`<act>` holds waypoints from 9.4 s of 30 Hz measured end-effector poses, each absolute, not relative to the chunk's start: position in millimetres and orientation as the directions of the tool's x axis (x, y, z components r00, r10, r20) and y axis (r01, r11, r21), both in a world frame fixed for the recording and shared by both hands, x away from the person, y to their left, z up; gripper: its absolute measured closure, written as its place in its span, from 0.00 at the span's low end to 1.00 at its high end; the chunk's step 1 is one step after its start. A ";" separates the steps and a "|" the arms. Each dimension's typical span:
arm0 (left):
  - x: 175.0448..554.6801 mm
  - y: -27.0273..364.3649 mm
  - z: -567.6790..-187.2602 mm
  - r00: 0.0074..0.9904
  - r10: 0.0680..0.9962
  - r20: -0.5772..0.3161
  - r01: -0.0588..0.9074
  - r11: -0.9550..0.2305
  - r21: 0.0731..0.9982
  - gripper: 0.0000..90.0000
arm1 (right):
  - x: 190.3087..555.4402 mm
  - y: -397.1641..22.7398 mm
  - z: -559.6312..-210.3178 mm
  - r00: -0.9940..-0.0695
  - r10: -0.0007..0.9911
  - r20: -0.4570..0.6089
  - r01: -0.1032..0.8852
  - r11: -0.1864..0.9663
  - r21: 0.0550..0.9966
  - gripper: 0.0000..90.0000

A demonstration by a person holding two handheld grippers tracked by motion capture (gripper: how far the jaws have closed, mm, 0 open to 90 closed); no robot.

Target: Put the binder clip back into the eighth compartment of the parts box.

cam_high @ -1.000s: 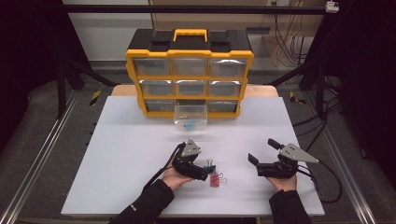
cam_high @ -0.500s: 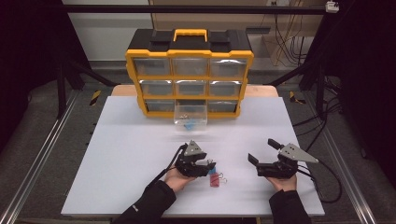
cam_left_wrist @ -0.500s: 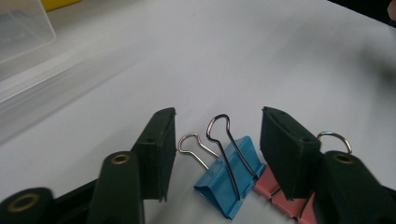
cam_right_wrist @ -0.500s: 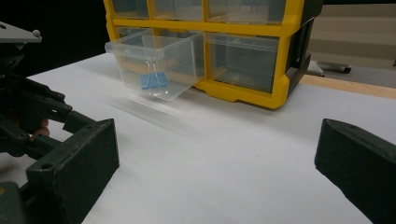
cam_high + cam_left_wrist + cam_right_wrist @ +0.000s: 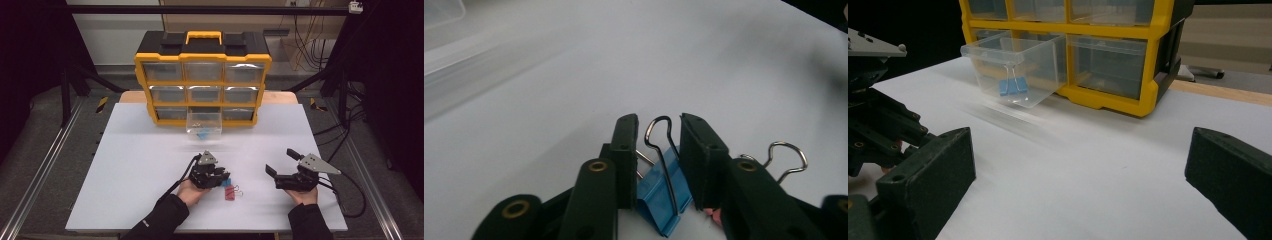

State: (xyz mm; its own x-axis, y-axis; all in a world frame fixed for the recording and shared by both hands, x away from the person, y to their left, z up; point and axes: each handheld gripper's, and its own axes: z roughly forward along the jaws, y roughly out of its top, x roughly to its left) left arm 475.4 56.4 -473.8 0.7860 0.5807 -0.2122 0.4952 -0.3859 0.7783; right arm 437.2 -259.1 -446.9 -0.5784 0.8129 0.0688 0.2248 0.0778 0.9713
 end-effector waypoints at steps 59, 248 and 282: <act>462.1 81.3 -425.6 0.797 0.572 -0.196 0.439 -0.325 0.838 0.98 | 436.7 -259.5 -446.3 -0.579 0.812 0.076 0.225 0.069 0.972 0.00; 498.4 163.3 -371.4 0.737 0.674 -0.048 0.286 -0.247 0.926 0.16 | 437.5 -259.5 -447.0 -0.577 0.814 0.074 0.229 0.075 0.971 0.00; 448.6 122.5 -419.4 0.829 0.559 -0.011 0.251 -0.354 0.901 0.06 | 436.9 -259.8 -446.4 -0.575 0.815 0.078 0.229 0.068 0.971 0.00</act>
